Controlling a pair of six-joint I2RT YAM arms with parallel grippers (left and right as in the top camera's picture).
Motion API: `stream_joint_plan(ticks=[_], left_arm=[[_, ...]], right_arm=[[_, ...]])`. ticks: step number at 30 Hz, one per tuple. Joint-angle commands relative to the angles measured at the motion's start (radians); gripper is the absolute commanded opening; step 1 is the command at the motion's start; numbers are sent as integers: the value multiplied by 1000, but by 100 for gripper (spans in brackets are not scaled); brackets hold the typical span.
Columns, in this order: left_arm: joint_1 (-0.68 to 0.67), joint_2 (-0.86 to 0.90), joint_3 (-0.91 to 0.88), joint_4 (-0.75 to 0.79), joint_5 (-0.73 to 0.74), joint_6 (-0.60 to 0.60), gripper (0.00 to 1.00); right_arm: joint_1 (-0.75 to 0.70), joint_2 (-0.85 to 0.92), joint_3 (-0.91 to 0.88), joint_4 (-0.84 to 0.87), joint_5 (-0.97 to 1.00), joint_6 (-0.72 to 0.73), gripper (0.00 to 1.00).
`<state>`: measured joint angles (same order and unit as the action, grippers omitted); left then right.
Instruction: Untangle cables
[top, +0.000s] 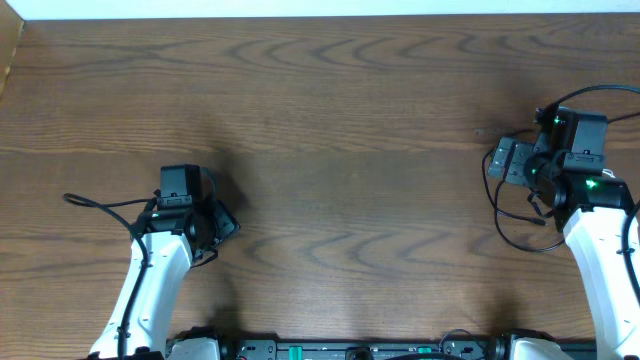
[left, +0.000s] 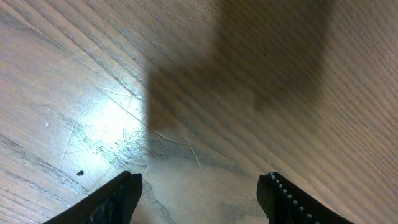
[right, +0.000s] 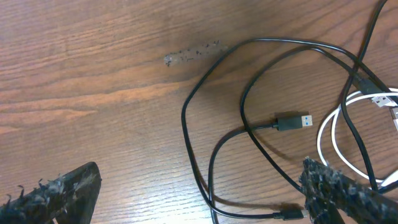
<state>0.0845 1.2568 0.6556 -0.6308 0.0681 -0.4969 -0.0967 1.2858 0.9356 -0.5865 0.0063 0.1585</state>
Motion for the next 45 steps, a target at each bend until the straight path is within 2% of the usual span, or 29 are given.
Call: stream_joint_plan(ticks=[1, 8, 20, 28, 35, 45], left_arm=[[5, 7, -10, -2, -16, 5, 66], [5, 7, -10, -2, -16, 5, 66], [5, 7, -10, -2, -16, 5, 66], [5, 7, -10, -2, -16, 5, 66], [5, 7, -10, -2, -16, 5, 66], [5, 7, -10, -2, -16, 5, 66]], right_arm=[[-5, 5, 5, -2, -6, 13, 99], [-5, -35, 5, -5, -6, 13, 99], [-1, -336, 4, -12, -6, 13, 99], [2, -426, 4, -27, -6, 13, 99], [53, -481, 4, -110, -6, 13, 99], [149, -587, 3, -334, -6, 13, 99]])
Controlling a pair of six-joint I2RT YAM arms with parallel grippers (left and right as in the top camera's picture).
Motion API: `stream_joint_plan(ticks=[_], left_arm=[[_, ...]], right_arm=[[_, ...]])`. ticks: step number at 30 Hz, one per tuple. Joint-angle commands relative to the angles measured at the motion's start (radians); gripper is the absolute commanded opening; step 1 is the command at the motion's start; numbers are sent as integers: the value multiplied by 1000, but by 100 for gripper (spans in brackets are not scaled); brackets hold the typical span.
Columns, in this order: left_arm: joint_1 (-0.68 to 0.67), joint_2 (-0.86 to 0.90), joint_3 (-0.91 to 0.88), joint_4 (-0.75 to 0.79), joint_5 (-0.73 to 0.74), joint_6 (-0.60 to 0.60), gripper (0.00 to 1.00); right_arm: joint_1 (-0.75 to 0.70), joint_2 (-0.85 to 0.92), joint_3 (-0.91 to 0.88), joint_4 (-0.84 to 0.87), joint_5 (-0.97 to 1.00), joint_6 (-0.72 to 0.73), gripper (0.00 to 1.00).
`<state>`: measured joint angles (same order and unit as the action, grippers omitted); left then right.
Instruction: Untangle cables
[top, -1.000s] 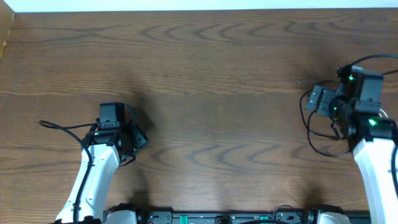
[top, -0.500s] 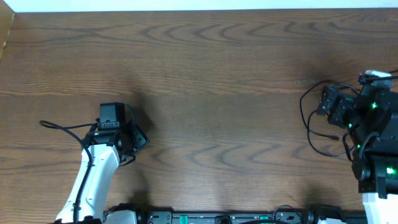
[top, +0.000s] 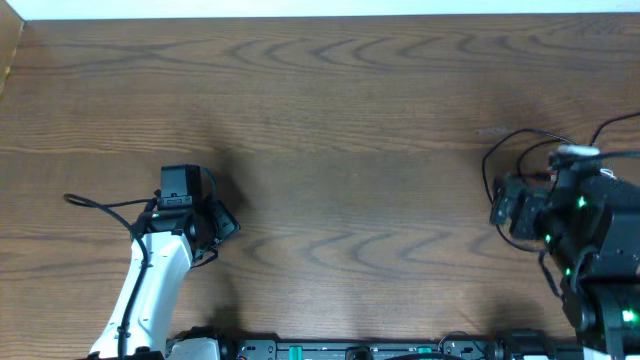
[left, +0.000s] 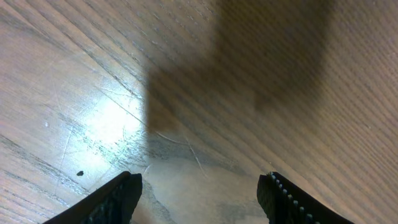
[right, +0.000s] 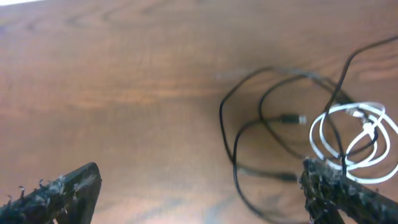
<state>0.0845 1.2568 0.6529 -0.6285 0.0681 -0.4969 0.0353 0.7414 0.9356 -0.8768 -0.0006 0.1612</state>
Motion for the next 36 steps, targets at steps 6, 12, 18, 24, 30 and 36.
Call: stream_joint_plan(ticks=[6, 12, 18, 24, 30, 36], left_arm=[[5, 7, -8, -4, -16, 5, 66], [5, 7, -8, -4, -16, 5, 66], [5, 7, -8, -3, -16, 5, 66], [5, 7, -8, -3, -16, 5, 66], [5, 7, -8, -3, -16, 5, 66], [5, 7, -8, -3, -16, 5, 66]], right_arm=[[19, -112, 3, -187, 1, 10, 99], [19, -158, -5, -272, 1, 10, 99], [19, -166, -6, -331, 1, 10, 99], [19, -166, -6, -331, 1, 10, 99], [19, -166, -6, -331, 1, 10, 99], [16, -205, -36, -315, 1, 10, 99]])
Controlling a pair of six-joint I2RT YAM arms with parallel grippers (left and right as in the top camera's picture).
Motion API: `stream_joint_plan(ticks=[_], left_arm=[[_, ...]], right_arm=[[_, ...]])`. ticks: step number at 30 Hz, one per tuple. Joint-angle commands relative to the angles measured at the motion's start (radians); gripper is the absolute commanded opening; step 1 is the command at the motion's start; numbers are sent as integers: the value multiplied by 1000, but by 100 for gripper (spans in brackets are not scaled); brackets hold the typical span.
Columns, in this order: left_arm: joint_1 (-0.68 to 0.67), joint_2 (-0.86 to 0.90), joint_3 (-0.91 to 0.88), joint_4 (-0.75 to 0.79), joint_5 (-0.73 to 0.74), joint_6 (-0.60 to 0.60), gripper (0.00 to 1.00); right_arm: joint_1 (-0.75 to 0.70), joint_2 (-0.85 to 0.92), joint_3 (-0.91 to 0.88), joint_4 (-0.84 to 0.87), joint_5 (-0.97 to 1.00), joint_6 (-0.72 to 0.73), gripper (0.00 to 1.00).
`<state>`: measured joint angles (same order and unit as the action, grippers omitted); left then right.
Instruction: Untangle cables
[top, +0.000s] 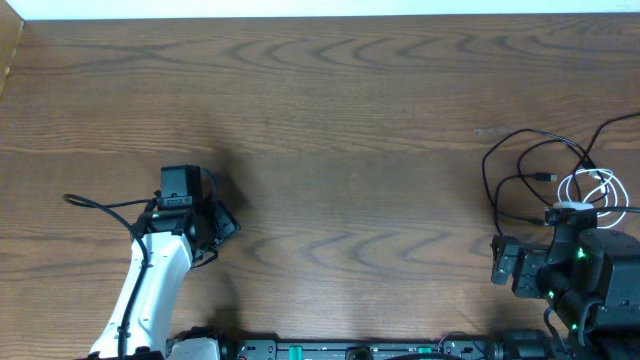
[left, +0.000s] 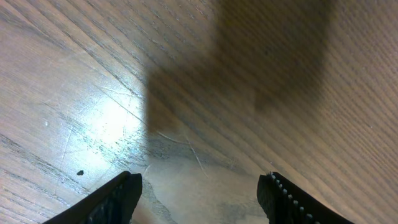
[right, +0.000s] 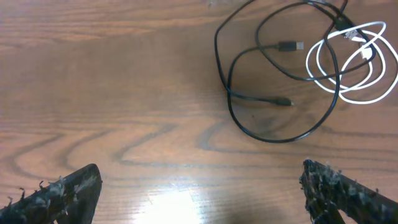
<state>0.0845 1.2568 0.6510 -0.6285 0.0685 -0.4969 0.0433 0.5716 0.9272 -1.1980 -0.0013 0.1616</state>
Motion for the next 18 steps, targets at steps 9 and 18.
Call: stream_joint_plan(ticks=[9, 18], left_arm=[[5, 7, -6, -3, -17, 5, 66], [5, 7, -6, -3, -17, 5, 66]], right_arm=[[8, -187, -96, 41, 2, 10, 99], [8, -360, -234, 97, 2, 10, 99]])
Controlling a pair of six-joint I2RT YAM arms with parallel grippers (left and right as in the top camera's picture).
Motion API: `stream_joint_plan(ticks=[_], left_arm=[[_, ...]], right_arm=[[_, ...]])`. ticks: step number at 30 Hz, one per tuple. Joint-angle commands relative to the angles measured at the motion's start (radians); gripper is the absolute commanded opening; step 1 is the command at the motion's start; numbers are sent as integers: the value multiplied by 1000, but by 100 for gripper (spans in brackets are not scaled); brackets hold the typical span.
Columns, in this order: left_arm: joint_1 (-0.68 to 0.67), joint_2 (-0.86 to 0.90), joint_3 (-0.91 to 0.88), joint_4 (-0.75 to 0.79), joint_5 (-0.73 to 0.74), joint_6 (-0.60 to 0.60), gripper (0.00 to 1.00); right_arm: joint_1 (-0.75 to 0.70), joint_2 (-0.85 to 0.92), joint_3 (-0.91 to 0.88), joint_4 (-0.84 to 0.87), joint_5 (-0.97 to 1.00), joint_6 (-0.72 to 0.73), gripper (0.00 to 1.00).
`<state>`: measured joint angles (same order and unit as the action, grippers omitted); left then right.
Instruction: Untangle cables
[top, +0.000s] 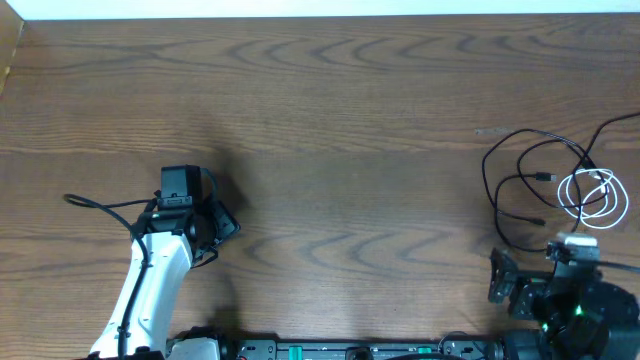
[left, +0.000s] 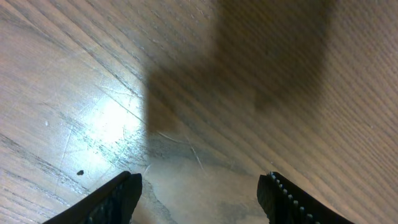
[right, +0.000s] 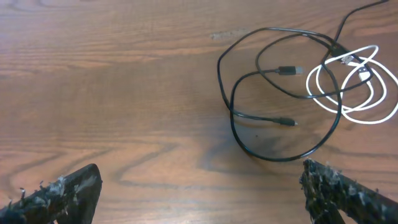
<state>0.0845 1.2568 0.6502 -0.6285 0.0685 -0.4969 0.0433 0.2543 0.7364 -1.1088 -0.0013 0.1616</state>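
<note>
A black cable (right: 273, 99) lies in loose loops on the wooden table (top: 330, 120) at the far right, its USB plug (right: 288, 70) inside the loops. A white cable (right: 348, 87) is coiled at the right end, with black strands crossing over it; both also show overhead as the black cable (top: 500, 190) and white coil (top: 592, 195). My right gripper (right: 199, 202) is open and empty, high and back from the cables near the table's front edge. My left gripper (left: 199, 199) is open over bare wood at the left, holding nothing.
The left arm (top: 160, 270) rises from the front edge at the left, and a thin black lead (top: 95, 204) of its own trails to its left. The table's far edge meets a white wall (top: 320, 8).
My right gripper has drawn slightly further back toward the front edge, so the cables sit a little higher in its view. The left arm and the cables have not moved.
My right gripper stood open and low right over the cable bundle at the far right. Then it was higher and nearer the front edge, then back clear of the cables, where it is now. The left gripper stayed open over bare wood throughout.
</note>
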Motion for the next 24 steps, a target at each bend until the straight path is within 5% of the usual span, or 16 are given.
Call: stream_joint_plan(ticks=[1, 24], left_arm=[[5, 7, -5, -3, -17, 5, 66], [5, 7, -5, -3, -17, 5, 66]], right_arm=[[8, -67, -73, 22, 2, 10, 99], [8, -135, -257, 77, 2, 10, 99]])
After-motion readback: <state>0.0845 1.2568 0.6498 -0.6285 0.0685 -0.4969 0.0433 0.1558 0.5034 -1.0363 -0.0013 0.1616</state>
